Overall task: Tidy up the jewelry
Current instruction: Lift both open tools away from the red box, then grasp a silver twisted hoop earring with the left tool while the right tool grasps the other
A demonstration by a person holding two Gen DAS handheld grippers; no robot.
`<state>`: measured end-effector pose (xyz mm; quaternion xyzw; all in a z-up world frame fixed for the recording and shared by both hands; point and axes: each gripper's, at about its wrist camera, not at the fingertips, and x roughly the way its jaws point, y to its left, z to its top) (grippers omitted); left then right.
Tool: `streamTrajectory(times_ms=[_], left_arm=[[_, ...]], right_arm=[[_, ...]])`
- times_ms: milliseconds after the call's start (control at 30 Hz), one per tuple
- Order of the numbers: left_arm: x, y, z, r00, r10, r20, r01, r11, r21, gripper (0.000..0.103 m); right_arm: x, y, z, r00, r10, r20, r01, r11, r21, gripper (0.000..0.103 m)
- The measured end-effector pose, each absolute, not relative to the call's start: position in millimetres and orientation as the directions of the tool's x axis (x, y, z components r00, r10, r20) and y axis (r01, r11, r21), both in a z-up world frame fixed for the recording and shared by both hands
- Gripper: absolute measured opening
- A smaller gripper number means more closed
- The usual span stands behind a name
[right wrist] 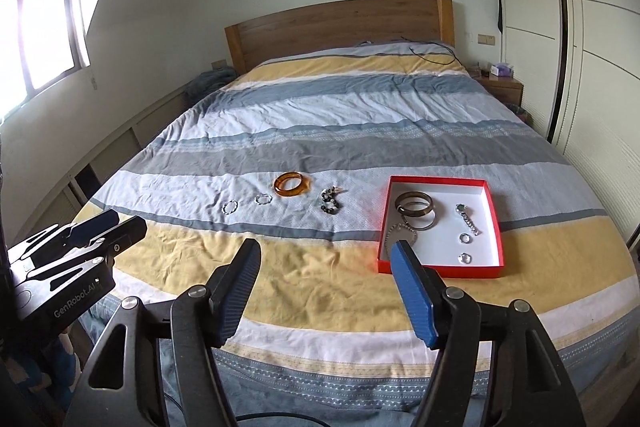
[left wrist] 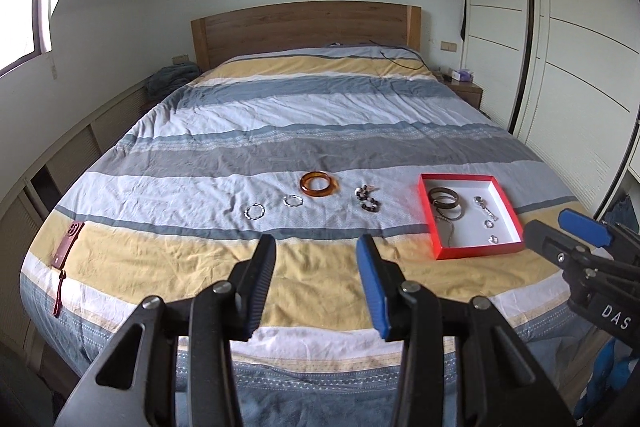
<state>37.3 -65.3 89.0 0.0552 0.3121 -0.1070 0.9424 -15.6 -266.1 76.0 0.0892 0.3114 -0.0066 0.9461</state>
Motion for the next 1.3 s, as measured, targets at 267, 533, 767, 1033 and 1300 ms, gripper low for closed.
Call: streamTrajectory(times_ms=[267,533,767,1033,1300], left_arm=[[41,-34,78,0.784,-0.188,-0.591,0.215,0.976,-0.026,0.040],[71,12,26,0.709,-0.115,-0.696,0.111,0.992,-0.051,0.040],[108,33,-22,0.633,-0.077,-0.770,0.061,0.997,-0.050,0.040],[186,37,-62,0.563,-0.083,-0.822,0.049,0.997,-0.067,0.040],[300,40,-92,0.553,-0.093,-0.828,0.058,0.996,-0.074,0.040]], right_arm=[[-15,-250,69,0.806,0.048,-0.589,0.065,0.983,0.169,0.067],[8,-237,44,0.761,0.077,-0.644,0.039,0.986,0.164,0.067],[49,-231,3,0.684,0.132,-0.718,0.009,0.982,0.189,0.067],[116,-233,-40,0.614,0.162,-0.772,-0.004,0.979,0.202,0.065],[216,-247,-66,0.608,0.162,-0.777,0.018,0.976,0.217,0.061]])
